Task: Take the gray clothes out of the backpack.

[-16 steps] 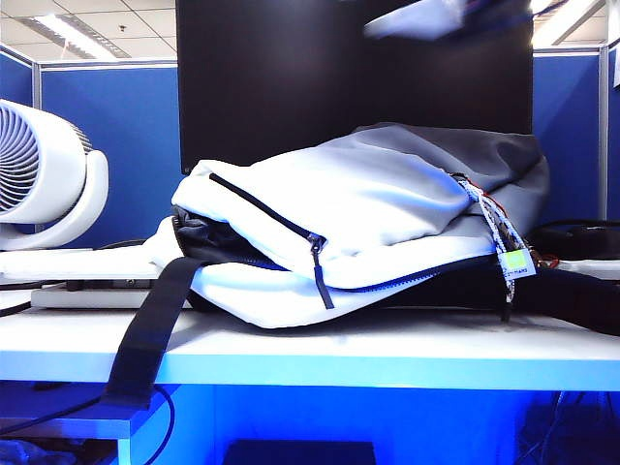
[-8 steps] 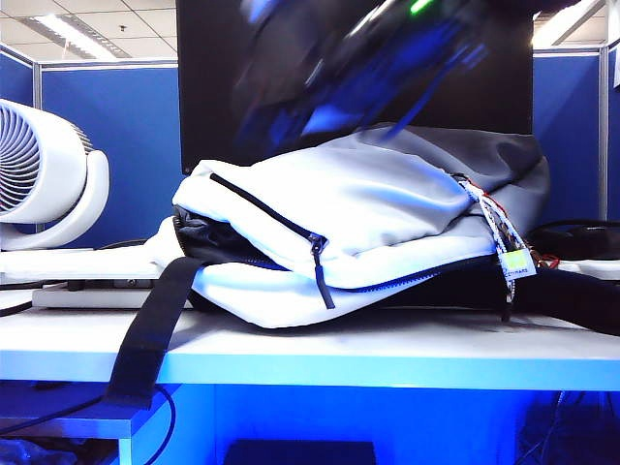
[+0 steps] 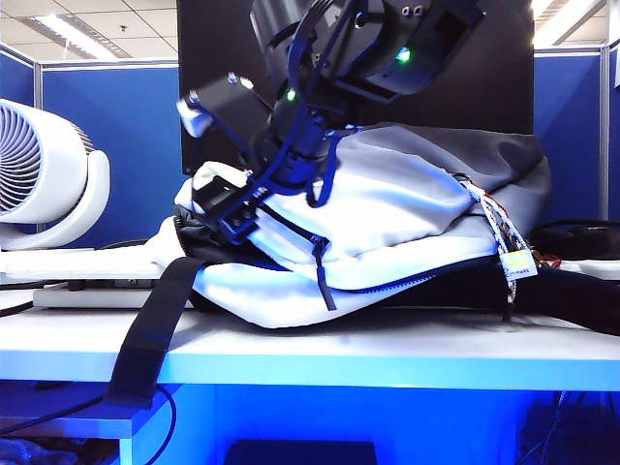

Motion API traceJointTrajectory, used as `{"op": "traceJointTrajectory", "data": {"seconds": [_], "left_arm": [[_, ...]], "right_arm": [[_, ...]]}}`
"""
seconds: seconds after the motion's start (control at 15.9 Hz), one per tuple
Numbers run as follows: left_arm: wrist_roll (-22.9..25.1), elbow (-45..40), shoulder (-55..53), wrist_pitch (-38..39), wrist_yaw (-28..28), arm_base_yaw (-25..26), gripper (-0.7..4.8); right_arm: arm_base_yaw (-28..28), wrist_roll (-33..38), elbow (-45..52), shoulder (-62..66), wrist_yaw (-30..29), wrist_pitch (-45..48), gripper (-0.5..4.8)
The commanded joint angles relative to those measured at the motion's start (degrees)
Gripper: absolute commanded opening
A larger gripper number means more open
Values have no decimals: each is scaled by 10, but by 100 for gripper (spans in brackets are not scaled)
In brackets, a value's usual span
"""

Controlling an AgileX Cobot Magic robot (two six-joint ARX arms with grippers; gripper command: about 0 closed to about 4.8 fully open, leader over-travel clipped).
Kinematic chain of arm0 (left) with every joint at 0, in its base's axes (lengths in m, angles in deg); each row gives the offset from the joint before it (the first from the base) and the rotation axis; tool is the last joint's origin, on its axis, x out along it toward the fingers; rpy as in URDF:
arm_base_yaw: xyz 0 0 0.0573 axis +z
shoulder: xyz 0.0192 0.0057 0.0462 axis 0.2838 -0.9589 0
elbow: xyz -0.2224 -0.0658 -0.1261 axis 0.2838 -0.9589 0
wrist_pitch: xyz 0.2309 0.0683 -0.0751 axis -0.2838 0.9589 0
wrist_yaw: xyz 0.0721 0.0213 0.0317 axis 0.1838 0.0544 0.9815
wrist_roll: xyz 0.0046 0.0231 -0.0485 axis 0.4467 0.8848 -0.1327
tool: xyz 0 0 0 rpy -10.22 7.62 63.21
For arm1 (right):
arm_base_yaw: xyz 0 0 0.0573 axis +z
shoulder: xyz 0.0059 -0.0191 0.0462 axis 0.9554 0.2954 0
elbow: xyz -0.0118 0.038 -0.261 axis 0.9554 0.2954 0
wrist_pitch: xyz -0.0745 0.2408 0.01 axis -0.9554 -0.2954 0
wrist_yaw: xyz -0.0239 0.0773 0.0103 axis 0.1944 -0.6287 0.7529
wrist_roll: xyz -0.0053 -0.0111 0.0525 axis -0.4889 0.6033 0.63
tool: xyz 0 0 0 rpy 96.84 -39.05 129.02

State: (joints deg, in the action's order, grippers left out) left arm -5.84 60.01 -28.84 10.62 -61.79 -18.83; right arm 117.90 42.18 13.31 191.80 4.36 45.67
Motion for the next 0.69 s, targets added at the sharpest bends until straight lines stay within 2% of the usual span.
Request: {"op": "traceJointTrajectory", "data": {"seconds": [0.06, 0.13, 0.25, 0.38, 0.57, 0.69], "left_arm": [[0, 0, 1, -9, -1, 0, -2], [0, 0, 1, -10, -8, 0, -2], [0, 0, 1, -25, -28, 0, -2], [0, 0, 1, -54, -30, 0, -1], [26, 1, 1, -135, -97, 0, 4], [28, 1, -6, -155, -114, -3, 5]], "right_arm": [[-5, 0, -3, -6, 49, 10, 168], [-5, 0, -5, -10, 48, 12, 12], [-2, 6, -18, -22, 48, 17, -5], [-2, 51, -36, -44, 48, 25, -5], [-44, 199, -89, -91, 26, 23, -5], [-71, 289, -114, -101, -5, 22, -6]]}}
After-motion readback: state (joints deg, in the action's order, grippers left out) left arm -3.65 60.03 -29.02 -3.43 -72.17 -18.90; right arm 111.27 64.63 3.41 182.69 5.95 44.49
